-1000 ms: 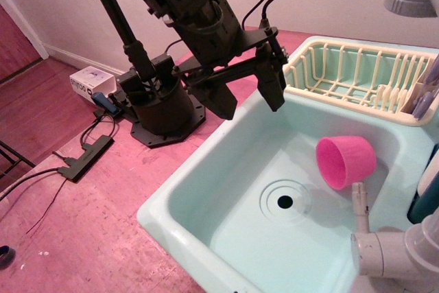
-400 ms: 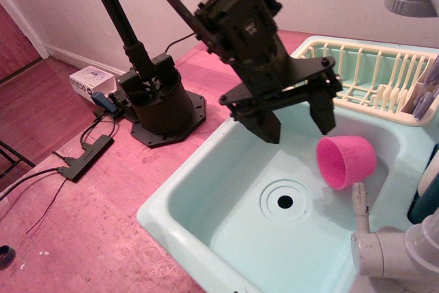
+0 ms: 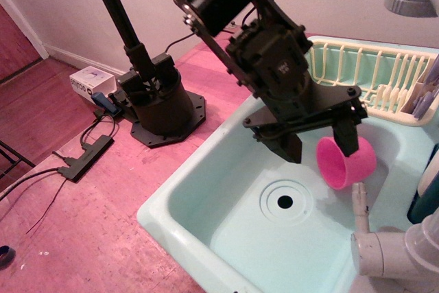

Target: Flip cup upright

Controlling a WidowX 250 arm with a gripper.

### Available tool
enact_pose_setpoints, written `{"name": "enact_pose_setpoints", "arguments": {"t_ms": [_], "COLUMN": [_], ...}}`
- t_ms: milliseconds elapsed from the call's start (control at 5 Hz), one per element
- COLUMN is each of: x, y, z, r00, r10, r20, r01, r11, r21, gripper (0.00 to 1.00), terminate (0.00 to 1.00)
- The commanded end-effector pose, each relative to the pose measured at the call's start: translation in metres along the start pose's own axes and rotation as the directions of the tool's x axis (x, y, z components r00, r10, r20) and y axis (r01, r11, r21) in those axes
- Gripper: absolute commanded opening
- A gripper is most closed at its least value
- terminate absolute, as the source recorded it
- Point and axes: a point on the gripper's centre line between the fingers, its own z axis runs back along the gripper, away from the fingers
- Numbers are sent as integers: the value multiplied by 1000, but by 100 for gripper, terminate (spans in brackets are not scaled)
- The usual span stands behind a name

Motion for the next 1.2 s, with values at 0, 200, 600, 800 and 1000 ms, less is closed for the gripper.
{"name": "enact_pose_setpoints", "arguments": {"t_ms": [0,200,600,800,1000], "x": [5,12,25,23,21], "y": [-5,0,-18,-26,-42], "z": [-7,-20,-33,-38,-33], "r00": [1000,1000,1000,1000,1000], "r10": [0,16,-28,-3,-29], "r20": [-27,-14,4,13,9], "r01": [-1,-16,29,4,30], "r11": [1000,999,998,997,996], "r21": [-19,-37,-56,-80,-85], "gripper": [100,100,100,100,100], "terminate": [0,0,0,0,0]}}
